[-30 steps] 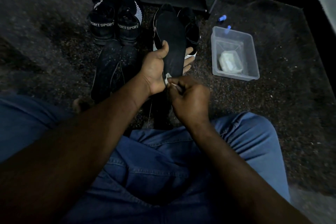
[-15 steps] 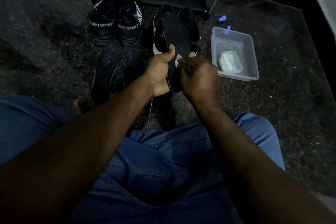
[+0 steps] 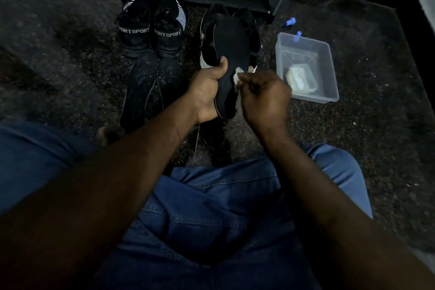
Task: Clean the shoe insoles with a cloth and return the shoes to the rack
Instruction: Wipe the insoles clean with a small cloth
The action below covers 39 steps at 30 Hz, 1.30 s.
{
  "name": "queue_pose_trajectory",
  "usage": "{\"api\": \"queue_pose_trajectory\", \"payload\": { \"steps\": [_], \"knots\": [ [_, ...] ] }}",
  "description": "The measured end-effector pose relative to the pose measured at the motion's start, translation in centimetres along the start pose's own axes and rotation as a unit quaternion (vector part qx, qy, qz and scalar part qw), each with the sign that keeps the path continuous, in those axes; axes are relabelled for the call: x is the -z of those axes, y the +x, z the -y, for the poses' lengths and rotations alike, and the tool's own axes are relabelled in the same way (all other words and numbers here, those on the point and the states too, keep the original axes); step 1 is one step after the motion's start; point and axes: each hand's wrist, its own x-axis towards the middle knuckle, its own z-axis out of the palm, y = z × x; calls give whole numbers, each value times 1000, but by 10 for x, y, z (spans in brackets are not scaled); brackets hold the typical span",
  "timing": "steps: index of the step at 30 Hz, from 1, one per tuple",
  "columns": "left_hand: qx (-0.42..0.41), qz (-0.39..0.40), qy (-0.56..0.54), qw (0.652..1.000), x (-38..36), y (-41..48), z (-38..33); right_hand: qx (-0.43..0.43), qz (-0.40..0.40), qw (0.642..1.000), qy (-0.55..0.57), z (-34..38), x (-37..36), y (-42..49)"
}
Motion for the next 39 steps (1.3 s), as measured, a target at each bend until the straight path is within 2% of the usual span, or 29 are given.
{"api": "queue_pose_trajectory", "payload": {
  "steps": [3, 5, 9, 11, 15, 19, 21, 24, 27, 29, 31, 35, 39],
  "knots": [
    [-17, -30, 8, 999, 4, 3, 0, 32, 50, 997, -46, 13, -18, -11],
    [-40, -56, -4, 998, 11, 8, -2, 63, 86, 994, -23, 21, -24, -30],
    [-25, -63, -2, 998, 18, 11, -2, 93, 155, 983, 12, 8, -12, -46],
    [-15, -62, 3, 998, 17, 12, -1, 97, 137, 986, -3, -6, -4, -39],
    [6, -43, 7, 999, 15, 11, 2, 27, 22, 999, -23, -21, 5, -22],
    [-10, -50, -14, 999, 11, 10, 3, 53, 91, 994, -40, -12, -12, -40],
    [-30, -53, -23, 998, 14, 11, 1, 36, 103, 994, -23, -2, -20, -57],
    [-35, -57, -22, 998, 20, 13, 0, 31, 101, 993, 49, 10, -19, -69],
    [-17, -58, -8, 998, 17, 12, 1, -9, 48, 993, 111, 10, -10, -50],
    [-1, -50, -10, 999, 13, 9, 4, -42, -8, 994, 104, 5, -4, -26],
    [-11, -51, -8, 999, 10, 6, 6, -59, -24, 995, 74, -2, -1, -3],
    [-30, -39, -19, 999, 4, 3, 9, -17, 32, 999, -32, -8, -11, 14],
    [-11, -27, -31, 999, 10, 4, 7, 52, 59, 996, -31, 11, -24, -18]
  ]
}}
